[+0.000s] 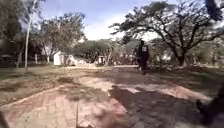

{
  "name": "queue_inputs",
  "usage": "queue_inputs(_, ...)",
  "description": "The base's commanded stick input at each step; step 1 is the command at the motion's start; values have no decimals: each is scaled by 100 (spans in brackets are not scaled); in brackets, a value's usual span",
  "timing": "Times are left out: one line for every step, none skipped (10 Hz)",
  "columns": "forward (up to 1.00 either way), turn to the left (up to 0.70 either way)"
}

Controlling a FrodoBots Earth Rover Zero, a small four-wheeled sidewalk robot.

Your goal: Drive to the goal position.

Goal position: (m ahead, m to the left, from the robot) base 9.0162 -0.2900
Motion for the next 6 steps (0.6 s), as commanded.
queue_inputs(85, 0)
queue_inputs(85, 0)
queue_inputs(85, 0)
queue_inputs(85, 0)
queue_inputs(85, 0)
queue_inputs(85, 0)
